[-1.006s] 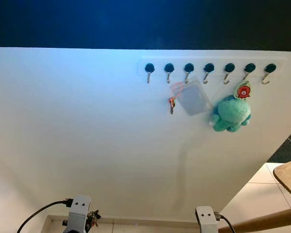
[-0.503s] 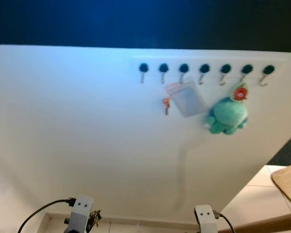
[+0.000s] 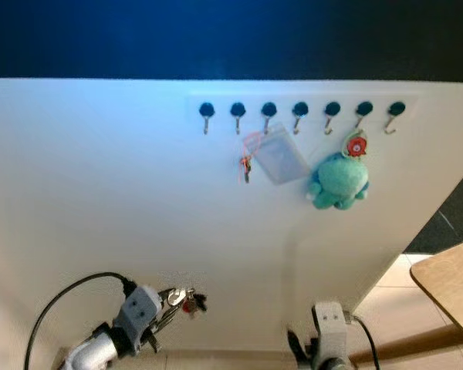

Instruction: Hang keys on a hook

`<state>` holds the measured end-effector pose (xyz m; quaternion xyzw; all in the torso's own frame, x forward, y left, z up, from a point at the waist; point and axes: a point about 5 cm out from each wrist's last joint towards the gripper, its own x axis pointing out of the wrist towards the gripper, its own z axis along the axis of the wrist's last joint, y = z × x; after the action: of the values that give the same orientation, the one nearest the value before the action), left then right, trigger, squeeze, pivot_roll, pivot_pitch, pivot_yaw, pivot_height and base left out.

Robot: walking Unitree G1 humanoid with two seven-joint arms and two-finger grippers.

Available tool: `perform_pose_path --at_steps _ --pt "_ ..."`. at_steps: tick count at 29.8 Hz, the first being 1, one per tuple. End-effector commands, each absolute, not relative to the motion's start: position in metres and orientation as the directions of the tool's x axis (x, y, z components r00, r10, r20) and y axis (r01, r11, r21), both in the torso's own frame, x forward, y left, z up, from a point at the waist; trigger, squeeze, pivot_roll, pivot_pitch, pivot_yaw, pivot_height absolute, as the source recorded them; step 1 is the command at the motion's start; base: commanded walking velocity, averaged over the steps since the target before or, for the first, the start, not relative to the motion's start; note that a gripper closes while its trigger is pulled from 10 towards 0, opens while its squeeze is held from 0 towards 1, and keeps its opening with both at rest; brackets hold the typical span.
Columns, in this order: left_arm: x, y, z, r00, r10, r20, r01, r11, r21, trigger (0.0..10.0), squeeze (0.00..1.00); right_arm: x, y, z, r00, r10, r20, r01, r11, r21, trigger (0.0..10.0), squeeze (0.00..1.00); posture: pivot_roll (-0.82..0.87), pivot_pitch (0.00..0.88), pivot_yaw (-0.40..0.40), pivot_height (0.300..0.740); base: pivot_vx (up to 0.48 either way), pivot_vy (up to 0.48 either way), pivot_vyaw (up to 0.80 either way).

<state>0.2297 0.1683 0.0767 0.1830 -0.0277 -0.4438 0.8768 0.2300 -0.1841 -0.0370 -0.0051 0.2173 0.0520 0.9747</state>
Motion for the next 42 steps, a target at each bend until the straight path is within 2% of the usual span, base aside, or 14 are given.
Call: perform_pose_path --at_steps 1,4,8,11,14,16,17,21,29,35,42 --pt "0.231 0.161 0.089 0.568 -0.818 -0.095 0.787 0.505 0.353 10.0 0.00 0.234 -0.181 -0.032 0.915 0.112 -0.387 -0.113 0.993 0.019 10.0 0.00 0.06 0.037 0.004 0.740 0.000 0.000 0.00" --pt "0.233 0.151 0.111 0.522 -0.849 -0.076 0.798 0.455 0.395 10.0 0.00 0.241 -0.179 -0.025 0.930 0.128 -0.345 -0.132 0.991 0.011 10.0 0.00 0.06 0.039 0.003 0.740 0.000 0.000 0.00" --pt "0.239 0.127 0.162 0.406 -0.913 -0.029 0.787 0.333 0.520 10.0 0.00 0.255 -0.170 -0.005 0.957 0.199 -0.211 -0.207 0.978 -0.016 10.0 0.00 0.06 0.043 -0.003 0.740 0.000 0.000 0.00" --pt "0.240 0.123 0.171 0.388 -0.921 -0.024 0.782 0.315 0.538 10.0 0.00 0.256 -0.169 -0.003 0.959 0.210 -0.192 -0.218 0.976 -0.019 10.0 0.00 0.06 0.043 -0.003 0.740 0.000 0.000 0.00" --pt "0.246 0.117 0.198 0.398 -0.917 0.030 0.728 0.336 0.598 10.0 0.00 0.257 -0.167 0.000 0.962 0.215 -0.167 -0.221 0.975 -0.019 10.0 0.00 0.05 0.044 0.000 0.740 0.000 0.000 0.00" --pt "0.246 0.117 0.198 0.398 -0.917 0.030 0.728 0.336 0.598 10.0 0.00 0.257 -0.167 0.000 0.962 0.215 -0.167 -0.221 0.975 -0.019 10.0 0.00 0.05 0.044 0.000 0.740 0.000 0.000 0.00" --pt "0.253 0.118 0.220 0.423 -0.902 0.088 0.676 0.378 0.633 10.0 0.00 0.258 -0.165 0.001 0.963 0.216 -0.159 -0.220 0.975 -0.010 10.0 0.00 0.05 0.047 0.003 0.740 0.000 0.000 0.00" --pt "0.257 0.121 0.237 0.432 -0.893 0.127 0.644 0.404 0.650 10.0 0.00 0.258 -0.161 0.001 0.963 0.222 -0.154 -0.224 0.975 0.001 10.0 0.00 0.05 0.050 0.006 0.740 0.000 0.000 0.00" --pt "0.272 0.131 0.272 0.516 -0.791 0.328 0.528 0.595 0.606 10.0 0.00 0.261 -0.155 0.010 0.965 0.246 -0.094 -0.246 0.969 0.013 10.0 0.00 0.04 0.058 0.013 0.740 0.000 0.000 0.00" --pt "0.275 0.137 0.284 0.535 -0.748 0.394 0.476 0.652 0.590 10.0 0.00 0.266 -0.151 0.024 0.961 0.276 -0.002 -0.276 0.961 0.015 10.0 0.00 0.04 0.059 0.012 0.740 0.000 0.000 0.00" --pt "0.275 0.136 0.285 0.530 -0.755 0.387 0.497 0.646 0.579 10.0 0.00 0.265 -0.134 0.045 0.910 0.394 0.126 -0.395 0.919 -0.023 10.0 0.00 0.04 0.064 0.008 0.740 0.000 0.000 0.00"
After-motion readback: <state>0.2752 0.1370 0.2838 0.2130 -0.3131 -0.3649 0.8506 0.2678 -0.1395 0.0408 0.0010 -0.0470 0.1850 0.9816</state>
